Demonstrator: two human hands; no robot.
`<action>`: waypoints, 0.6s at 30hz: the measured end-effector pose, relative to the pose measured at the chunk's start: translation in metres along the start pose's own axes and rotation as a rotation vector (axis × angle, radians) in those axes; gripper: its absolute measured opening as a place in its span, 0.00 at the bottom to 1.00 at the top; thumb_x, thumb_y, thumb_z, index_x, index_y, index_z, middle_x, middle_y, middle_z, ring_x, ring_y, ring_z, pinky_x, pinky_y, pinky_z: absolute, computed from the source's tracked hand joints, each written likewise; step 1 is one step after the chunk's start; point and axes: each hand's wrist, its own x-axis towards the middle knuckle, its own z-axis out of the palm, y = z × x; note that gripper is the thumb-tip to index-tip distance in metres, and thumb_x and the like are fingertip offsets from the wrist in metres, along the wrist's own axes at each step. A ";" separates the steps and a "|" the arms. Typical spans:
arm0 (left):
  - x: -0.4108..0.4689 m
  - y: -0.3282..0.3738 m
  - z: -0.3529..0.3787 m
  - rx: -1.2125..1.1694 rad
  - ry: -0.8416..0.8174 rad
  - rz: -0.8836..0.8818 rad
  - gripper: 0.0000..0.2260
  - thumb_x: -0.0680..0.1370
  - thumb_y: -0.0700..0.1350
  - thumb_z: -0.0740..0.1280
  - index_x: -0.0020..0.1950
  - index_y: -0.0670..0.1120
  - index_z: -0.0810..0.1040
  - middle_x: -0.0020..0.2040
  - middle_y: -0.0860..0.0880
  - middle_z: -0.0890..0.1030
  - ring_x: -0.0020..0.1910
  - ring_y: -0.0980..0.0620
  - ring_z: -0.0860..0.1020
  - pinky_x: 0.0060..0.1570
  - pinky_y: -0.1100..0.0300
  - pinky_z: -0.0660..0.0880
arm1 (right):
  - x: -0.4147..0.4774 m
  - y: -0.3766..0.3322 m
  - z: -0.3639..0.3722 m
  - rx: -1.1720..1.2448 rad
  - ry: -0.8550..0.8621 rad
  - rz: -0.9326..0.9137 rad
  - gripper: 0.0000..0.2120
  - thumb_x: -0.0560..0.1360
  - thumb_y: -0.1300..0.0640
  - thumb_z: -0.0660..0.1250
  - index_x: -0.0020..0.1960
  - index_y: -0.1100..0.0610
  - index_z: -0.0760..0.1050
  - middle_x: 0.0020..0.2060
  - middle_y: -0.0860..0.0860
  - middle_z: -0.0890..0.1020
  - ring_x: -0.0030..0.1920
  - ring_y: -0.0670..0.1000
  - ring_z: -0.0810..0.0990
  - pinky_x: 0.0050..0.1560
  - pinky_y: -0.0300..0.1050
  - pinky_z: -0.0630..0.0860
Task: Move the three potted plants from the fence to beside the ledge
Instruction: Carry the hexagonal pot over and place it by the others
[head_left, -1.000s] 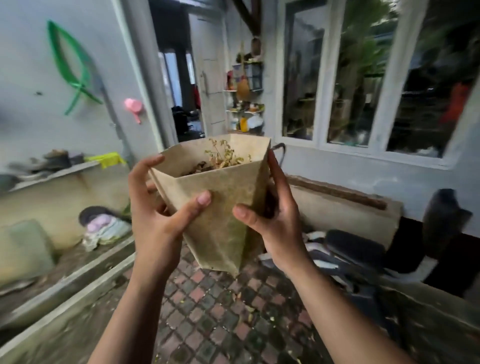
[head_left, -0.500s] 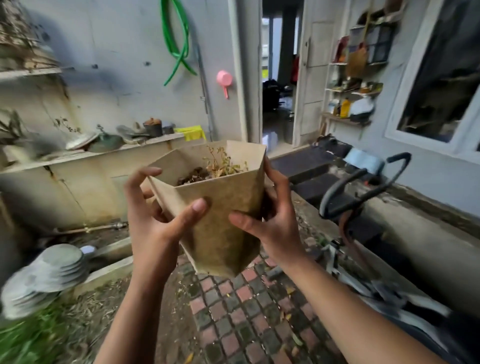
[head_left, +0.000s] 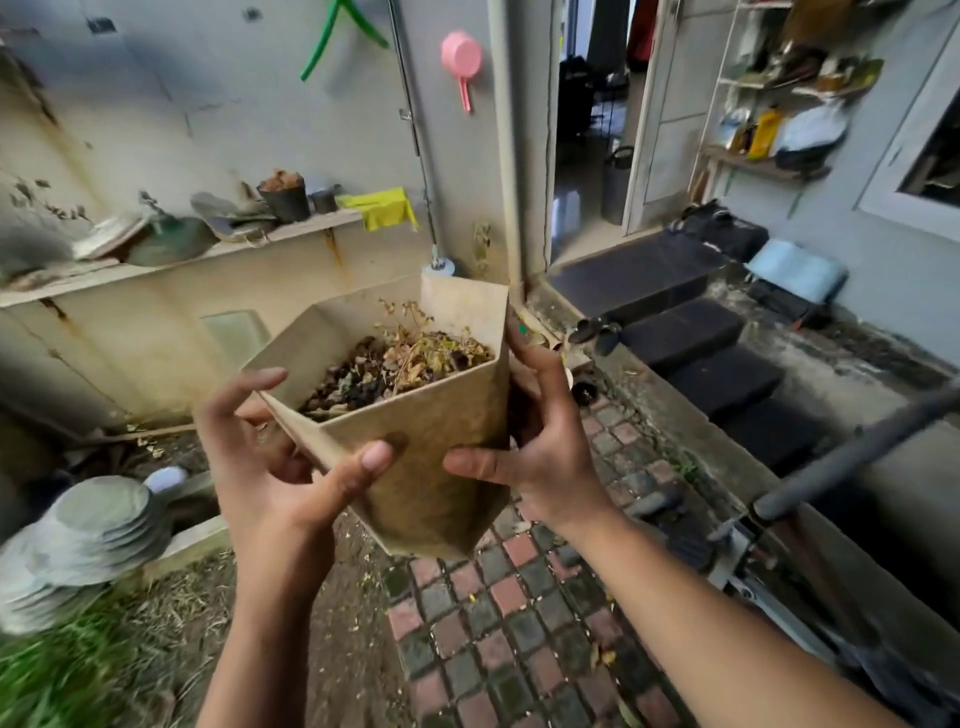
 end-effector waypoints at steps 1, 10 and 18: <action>0.010 -0.015 0.001 0.005 0.003 -0.004 0.33 0.60 0.60 0.86 0.60 0.67 0.75 0.57 0.46 0.71 0.43 0.59 0.81 0.41 0.63 0.79 | 0.016 0.013 -0.003 0.006 -0.005 0.013 0.46 0.56 0.42 0.86 0.71 0.36 0.71 0.70 0.52 0.78 0.72 0.56 0.76 0.69 0.65 0.76; 0.127 -0.164 -0.009 0.034 -0.047 -0.134 0.32 0.65 0.58 0.84 0.63 0.58 0.72 0.62 0.50 0.77 0.59 0.56 0.83 0.54 0.61 0.81 | 0.152 0.151 -0.020 0.115 0.001 0.103 0.41 0.57 0.46 0.86 0.66 0.37 0.73 0.69 0.50 0.77 0.71 0.53 0.76 0.67 0.48 0.78; 0.195 -0.303 -0.046 0.026 0.119 -0.230 0.33 0.64 0.60 0.84 0.61 0.56 0.69 0.61 0.58 0.80 0.60 0.58 0.81 0.56 0.63 0.80 | 0.273 0.271 -0.017 0.005 -0.132 0.208 0.44 0.56 0.55 0.86 0.65 0.29 0.71 0.65 0.36 0.80 0.70 0.45 0.77 0.68 0.42 0.76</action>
